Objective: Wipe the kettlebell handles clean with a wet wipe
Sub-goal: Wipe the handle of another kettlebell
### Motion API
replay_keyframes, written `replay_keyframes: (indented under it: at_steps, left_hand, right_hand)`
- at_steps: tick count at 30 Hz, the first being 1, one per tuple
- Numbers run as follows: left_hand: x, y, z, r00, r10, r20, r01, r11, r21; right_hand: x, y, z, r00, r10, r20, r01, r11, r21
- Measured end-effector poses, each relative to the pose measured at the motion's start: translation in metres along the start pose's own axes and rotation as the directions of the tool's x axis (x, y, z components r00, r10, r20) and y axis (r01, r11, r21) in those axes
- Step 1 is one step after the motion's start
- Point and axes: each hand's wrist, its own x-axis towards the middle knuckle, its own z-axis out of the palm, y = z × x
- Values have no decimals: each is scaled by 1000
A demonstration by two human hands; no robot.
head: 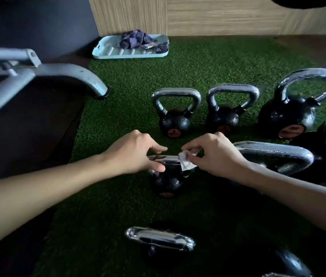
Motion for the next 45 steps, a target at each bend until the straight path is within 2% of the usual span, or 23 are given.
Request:
replay_keyframes:
  at_steps: [5, 9, 11, 19, 25, 29, 34, 38, 42, 45]
  left_hand:
    - [17, 13, 2, 998, 56, 26, -59, 992, 109]
    - [19, 4, 13, 983, 147, 114, -172, 950, 262]
    - [14, -4, 13, 979, 173, 111, -199, 934, 297]
    - [-33, -64, 19, 986, 161, -30, -157, 981, 118]
    - [-44, -87, 23, 988, 124, -91, -117, 990, 76]
    - [-44, -95, 27, 986, 112, -121, -109, 994, 31]
    - [-42, -95, 30, 979, 129, -159, -125, 992, 33]
    - [-35, -79, 30, 966, 183, -183, -174, 983, 60]
    - [-19, -54, 30, 958, 215, -189, -198, 975, 104]
    - [-7, -33, 36, 951, 244, -189, -217, 964, 155]
  right_hand:
    - [-10, -4, 13, 995, 28, -94, -21, 997, 77]
    - [-15, 2, 16, 991, 78, -110, -66, 991, 115]
    - [-14, 0, 17, 989, 90, -114, -76, 990, 118]
    - [3, -32, 46, 991, 40, -127, -12, 977, 215]
    - [-2, -21, 67, 993, 114, -24, -104, 962, 253]
    - [3, -29, 69, 991, 101, -88, -65, 935, 348]
    - [-1, -15, 78, 985, 174, 18, -171, 932, 319]
    - [3, -11, 57, 983, 182, 7, -178, 950, 255]
    - [-2, -14, 15, 965, 249, -83, -192, 886, 421]
    - [-13, -21, -1, 948, 312, -68, -225, 803, 551]
